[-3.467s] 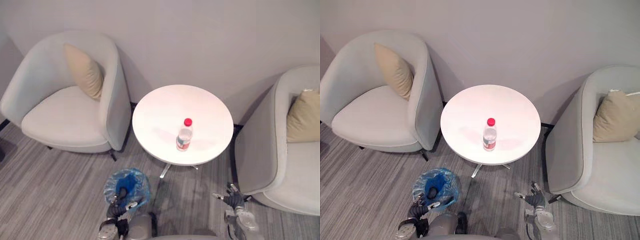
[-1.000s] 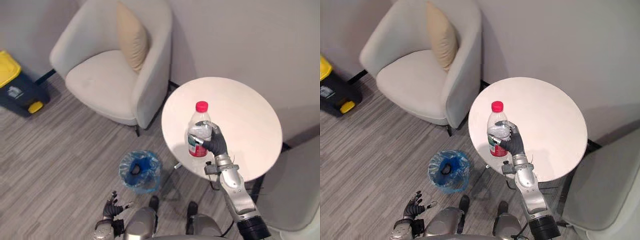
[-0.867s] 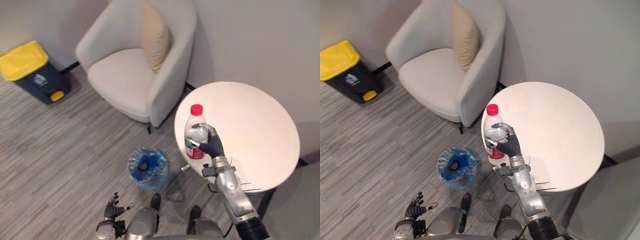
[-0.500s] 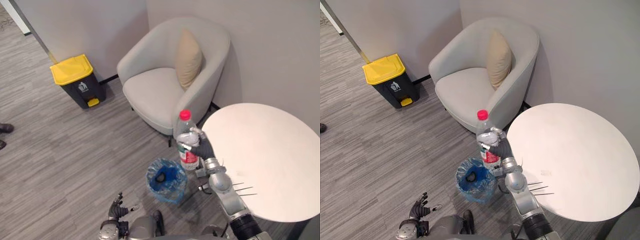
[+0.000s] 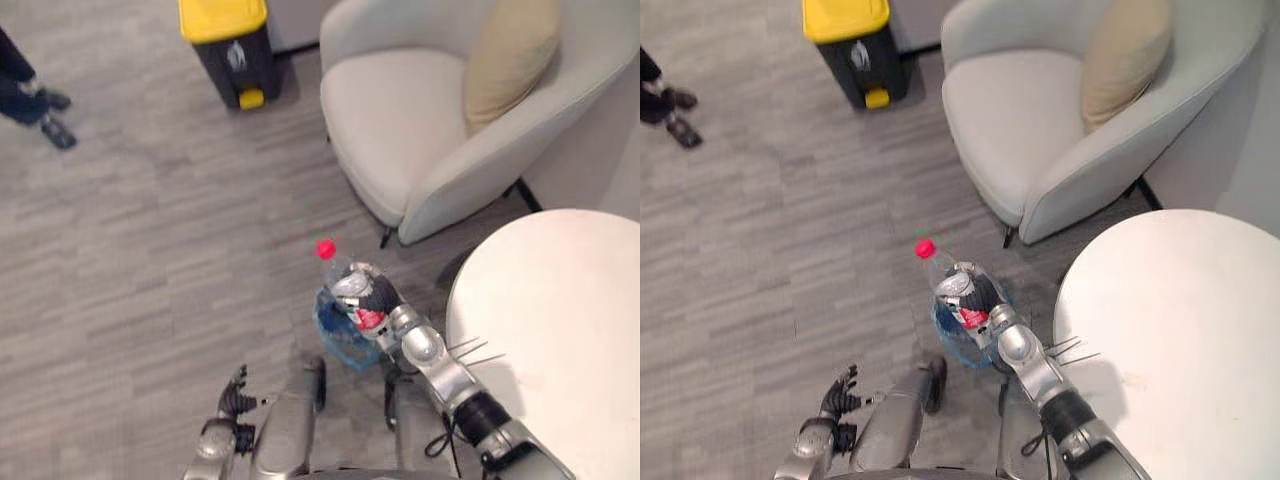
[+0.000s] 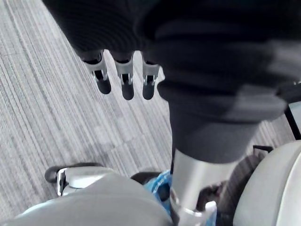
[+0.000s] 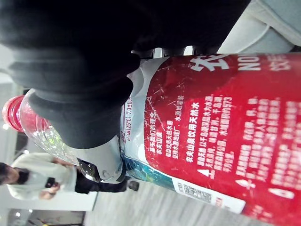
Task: Gather rubbish on tea table into small bin, then transfer packed bag to large trash can.
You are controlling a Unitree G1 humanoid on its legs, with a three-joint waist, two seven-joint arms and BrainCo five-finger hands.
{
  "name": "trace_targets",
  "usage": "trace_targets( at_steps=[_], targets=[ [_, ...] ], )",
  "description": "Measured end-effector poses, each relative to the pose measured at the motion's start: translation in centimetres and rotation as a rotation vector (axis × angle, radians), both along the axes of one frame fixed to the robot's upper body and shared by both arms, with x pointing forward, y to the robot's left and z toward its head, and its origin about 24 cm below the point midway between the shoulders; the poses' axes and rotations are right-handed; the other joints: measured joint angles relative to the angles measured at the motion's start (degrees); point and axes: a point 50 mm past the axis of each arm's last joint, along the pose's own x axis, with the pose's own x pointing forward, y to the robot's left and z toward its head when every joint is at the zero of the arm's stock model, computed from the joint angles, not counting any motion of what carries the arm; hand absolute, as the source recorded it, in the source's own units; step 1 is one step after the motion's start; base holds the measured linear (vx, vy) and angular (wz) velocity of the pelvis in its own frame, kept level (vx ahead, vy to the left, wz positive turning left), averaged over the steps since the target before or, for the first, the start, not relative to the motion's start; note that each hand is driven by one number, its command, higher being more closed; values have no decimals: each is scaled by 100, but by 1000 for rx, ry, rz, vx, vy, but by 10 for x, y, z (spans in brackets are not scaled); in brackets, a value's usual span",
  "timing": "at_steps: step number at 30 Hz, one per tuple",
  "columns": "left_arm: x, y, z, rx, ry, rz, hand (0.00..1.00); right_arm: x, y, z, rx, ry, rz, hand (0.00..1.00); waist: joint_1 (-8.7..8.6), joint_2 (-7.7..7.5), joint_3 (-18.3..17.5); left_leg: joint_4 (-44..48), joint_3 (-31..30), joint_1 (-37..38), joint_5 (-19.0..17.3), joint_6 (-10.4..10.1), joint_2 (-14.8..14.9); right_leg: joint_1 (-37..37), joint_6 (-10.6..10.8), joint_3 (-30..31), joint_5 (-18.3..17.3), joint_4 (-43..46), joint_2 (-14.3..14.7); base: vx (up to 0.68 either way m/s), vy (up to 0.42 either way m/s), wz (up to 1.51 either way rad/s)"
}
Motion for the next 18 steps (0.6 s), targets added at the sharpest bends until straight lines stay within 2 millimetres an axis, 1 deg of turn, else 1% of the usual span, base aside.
trace_targets(
  at_steps=[1,2,3,4,5,6,7,8,10,11,12,13,14,16,18],
  targets=[
    [9,-2,5,-1,-31,7,0,8,0,5,-25,-23,-13,100,1,-7,62,143,-47,-338,-9,-55,-50,-334,-26,-67,-71,254,-66,-234,-69,49],
    [19,-3,10,-5,-62,12,0,15,0,13,-41,-50,-28,100,3,0,161,275,-41,-642,-16,-46,-65,-633,-27,-119,-147,492,-131,-242,-69,55],
    [24,-3,14,-12,-83,20,0,19,1,18,-44,-64,-33,100,-3,2,201,339,-6,-823,-12,-49,-41,-801,-39,-165,-173,603,-177,-256,-71,56],
    [36,-4,23,-19,-128,27,0,27,1,30,-37,-106,-47,100,4,-13,281,410,128,-1187,26,-108,60,-1155,-58,-214,-215,795,-230,-248,-77,47],
    [43,-4,27,-22,-153,34,0,31,0,37,-31,-130,-60,100,8,-13,317,434,177,-1378,51,-144,118,-1344,-91,-258,-254,864,-252,-290,-91,56],
    [60,-6,40,-34,-214,60,0,44,0,58,-10,-192,-97,100,22,-15,468,558,276,-1831,65,-166,204,-1794,-106,-294,-263,1078,-285,-181,-59,37],
    [67,-7,45,-42,-241,67,0,48,-1,68,-2,-220,-109,100,28,-17,533,622,284,-2013,74,-179,215,-1975,-112,-296,-266,1172,-291,-250,-69,30],
    [82,-11,59,-63,-304,88,0,58,-2,92,24,-293,-141,100,92,-4,726,860,274,-2436,83,-195,232,-2402,-138,-286,-282,1435,-285,-193,-46,7],
    [92,-13,70,-91,-356,115,0,65,-6,112,53,-351,-182,100,155,-23,782,1190,277,-2979,85,-195,268,-2953,-183,-269,-318,1770,-278,-146,-28,-1],
    [98,-13,75,-100,-381,132,0,70,-7,121,68,-371,-206,100,166,-28,809,1386,271,-3296,85,-196,272,-3259,-162,-257,-360,1979,-281,-130,-29,7],
    [105,-16,83,-128,-413,154,0,76,-12,133,74,-391,-248,100,181,-27,825,1727,268,-3794,119,-221,273,-3749,-155,-227,-431,2349,-297,-112,-26,9],
    [107,-16,85,-135,-425,162,0,79,-16,137,74,-397,-266,100,188,-30,830,1850,268,-3967,167,-223,273,-3925,-152,-207,-473,2494,-301,-88,-20,10],
    [112,-18,91,-146,-444,169,0,82,-21,143,87,-405,-292,100,254,-32,832,2083,266,-4270,168,-226,262,-4238,-142,-160,-557,2759,-328,-43,-7,9],
    [118,-24,98,-164,-472,169,0,84,-31,151,88,-428,-333,100,263,-29,850,2338,256,-4622,187,-197,179,-4599,-164,-128,-641,3087,-408,-35,-8,21],
    [121,-25,102,-181,-490,174,0,88,-38,159,96,-441,-364,100,282,-28,851,2488,224,-4884,186,-200,172,-4833,-141,-141,-693,3253,-426,-36,2,16]
  ],
)
